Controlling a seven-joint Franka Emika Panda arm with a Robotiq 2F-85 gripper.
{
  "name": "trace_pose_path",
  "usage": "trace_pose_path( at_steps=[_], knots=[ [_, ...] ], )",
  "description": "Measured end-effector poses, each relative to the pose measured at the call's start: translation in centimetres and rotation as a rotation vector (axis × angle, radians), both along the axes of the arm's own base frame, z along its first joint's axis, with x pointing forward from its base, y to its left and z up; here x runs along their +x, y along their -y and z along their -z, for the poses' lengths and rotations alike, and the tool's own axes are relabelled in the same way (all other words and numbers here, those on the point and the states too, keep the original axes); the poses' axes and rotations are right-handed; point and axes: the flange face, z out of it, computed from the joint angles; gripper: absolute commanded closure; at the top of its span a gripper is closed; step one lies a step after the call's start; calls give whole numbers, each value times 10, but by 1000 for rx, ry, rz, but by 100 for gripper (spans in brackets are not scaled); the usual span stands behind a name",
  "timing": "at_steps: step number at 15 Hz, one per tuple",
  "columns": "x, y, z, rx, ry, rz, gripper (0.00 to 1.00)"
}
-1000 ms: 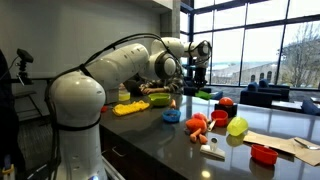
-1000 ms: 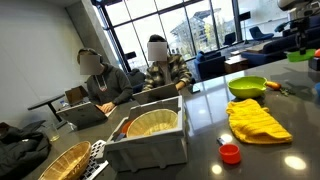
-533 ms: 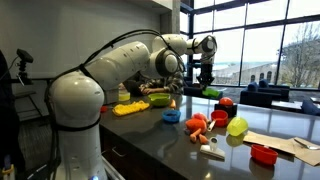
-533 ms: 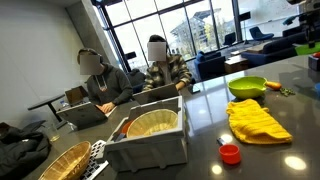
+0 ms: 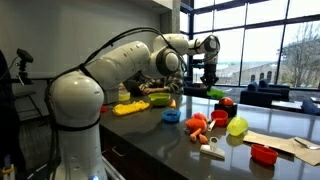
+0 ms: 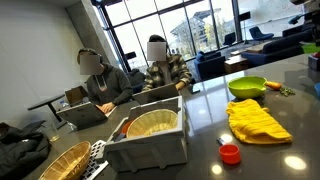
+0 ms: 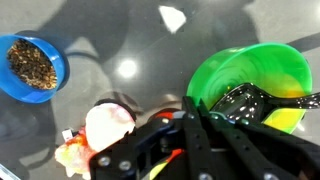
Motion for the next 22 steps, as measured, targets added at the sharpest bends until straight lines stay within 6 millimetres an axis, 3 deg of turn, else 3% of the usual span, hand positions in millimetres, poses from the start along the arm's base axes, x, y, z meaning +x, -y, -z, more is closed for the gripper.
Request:
trace_pose_path(
  at_steps=[11,22],
  knots=[
    [-2,14,-2,-37,-2,36,99],
    [1,-23,29,-5,-75,-13,99]
  ],
)
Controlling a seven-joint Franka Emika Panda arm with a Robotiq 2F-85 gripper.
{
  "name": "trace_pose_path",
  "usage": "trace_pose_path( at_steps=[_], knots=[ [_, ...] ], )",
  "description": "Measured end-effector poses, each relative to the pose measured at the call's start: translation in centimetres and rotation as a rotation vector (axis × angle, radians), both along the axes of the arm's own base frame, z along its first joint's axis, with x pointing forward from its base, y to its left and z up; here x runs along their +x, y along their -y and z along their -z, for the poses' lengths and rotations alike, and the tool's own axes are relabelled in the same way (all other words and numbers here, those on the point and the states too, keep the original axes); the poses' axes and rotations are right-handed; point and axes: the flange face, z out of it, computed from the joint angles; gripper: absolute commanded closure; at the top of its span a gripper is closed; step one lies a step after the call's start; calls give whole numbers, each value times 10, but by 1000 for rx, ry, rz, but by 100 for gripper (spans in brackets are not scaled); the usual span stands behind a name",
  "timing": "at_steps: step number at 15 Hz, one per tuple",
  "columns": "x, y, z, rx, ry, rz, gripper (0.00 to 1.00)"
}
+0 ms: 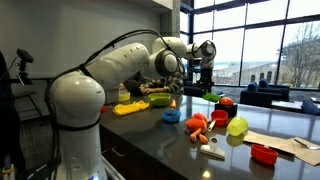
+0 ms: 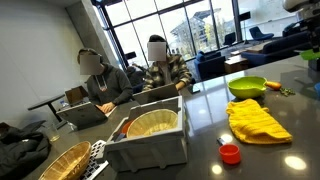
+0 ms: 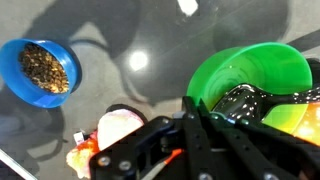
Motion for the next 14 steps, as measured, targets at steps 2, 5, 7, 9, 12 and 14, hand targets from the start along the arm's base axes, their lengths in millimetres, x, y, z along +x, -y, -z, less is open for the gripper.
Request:
trace_pose_path(
  at_steps=[2,5,7,9,12,14],
  knots=[
    [0,1,1,0,-3,1,99],
    [0,1,0,0,1,1,99],
    [0,1,-3,-1,8,1,99],
    [0,2,-12,-4,25,2,99],
    [-2,6,-36,-13,67,9,99],
    [-4,13,-52,-21,93,26,99]
  ],
)
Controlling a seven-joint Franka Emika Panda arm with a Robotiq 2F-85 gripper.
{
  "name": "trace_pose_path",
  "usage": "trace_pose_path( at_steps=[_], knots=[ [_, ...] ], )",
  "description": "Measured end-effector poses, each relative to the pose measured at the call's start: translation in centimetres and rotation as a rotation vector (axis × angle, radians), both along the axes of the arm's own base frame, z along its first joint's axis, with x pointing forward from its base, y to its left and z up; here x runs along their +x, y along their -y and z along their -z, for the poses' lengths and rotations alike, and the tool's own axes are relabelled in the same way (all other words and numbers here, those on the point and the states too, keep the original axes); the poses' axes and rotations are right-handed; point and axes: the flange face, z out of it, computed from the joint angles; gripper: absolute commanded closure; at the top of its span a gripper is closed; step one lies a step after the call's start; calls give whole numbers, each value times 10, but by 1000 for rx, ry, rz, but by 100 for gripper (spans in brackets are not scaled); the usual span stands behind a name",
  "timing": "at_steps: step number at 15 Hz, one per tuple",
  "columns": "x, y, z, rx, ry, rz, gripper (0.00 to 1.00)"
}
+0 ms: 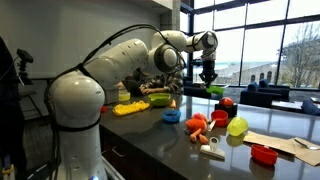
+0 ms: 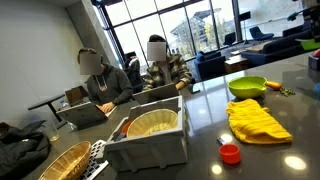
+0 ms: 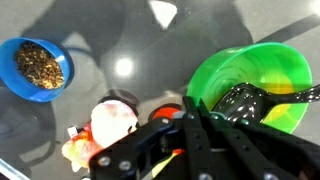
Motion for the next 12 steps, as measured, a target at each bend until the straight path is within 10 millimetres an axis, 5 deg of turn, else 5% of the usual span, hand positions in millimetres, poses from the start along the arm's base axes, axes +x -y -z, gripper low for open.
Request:
trace_pose_path(
  at_steps=[4,12],
  knots=[
    [-8,30,-18,-16,25,71,99],
    [-26,103,-12,-18,9,226,99]
  ],
)
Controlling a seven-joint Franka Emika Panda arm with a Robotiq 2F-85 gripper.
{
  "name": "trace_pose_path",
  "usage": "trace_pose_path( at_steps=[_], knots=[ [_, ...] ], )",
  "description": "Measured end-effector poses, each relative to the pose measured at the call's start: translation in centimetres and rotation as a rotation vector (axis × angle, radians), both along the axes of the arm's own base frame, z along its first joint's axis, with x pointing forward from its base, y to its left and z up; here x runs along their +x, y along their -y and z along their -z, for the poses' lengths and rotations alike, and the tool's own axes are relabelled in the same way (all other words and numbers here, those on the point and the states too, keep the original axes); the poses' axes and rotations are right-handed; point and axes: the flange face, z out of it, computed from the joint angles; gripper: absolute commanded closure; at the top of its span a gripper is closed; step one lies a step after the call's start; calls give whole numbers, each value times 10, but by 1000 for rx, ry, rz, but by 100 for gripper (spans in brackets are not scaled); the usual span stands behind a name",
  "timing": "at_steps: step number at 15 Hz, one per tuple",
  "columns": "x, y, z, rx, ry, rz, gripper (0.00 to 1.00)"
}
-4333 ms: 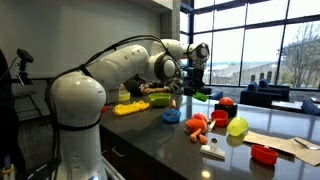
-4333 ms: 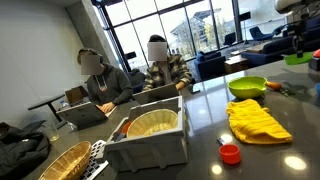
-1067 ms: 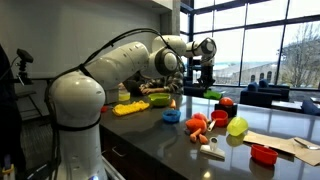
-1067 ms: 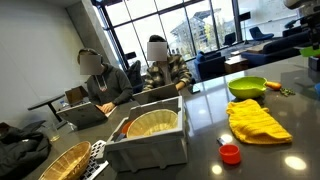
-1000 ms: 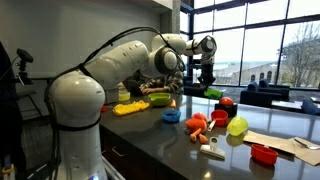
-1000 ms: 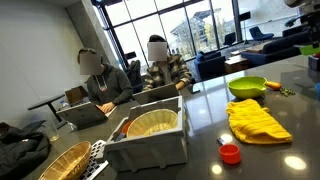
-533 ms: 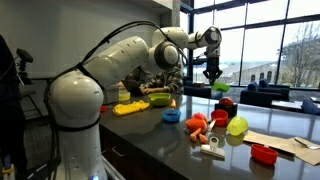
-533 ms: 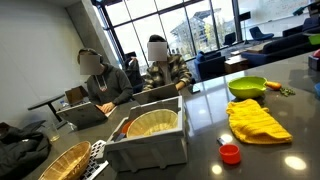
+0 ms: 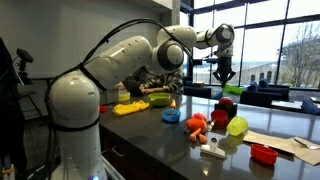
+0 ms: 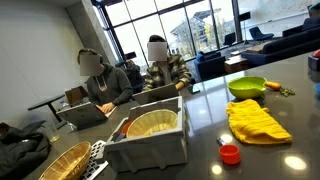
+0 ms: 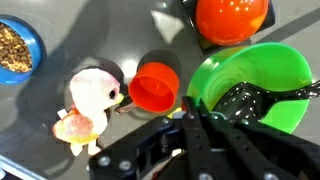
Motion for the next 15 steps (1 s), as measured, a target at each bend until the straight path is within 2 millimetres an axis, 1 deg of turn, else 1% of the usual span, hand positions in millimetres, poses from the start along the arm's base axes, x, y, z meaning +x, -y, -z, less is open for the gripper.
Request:
trace_pose_path(
  at_steps=[3,5,9,11,12,13,15],
  knots=[
    [-3,12,12,12,-23,32,99],
    [-4,15,26,33,-51,48,99],
    [-6,19,72,74,-139,75,99],
    [-10,27,94,90,-185,93,99],
    [-13,32,102,95,-202,105,99],
    [-15,38,107,98,-211,118,99],
    [-21,49,110,106,-227,143,99]
  ],
)
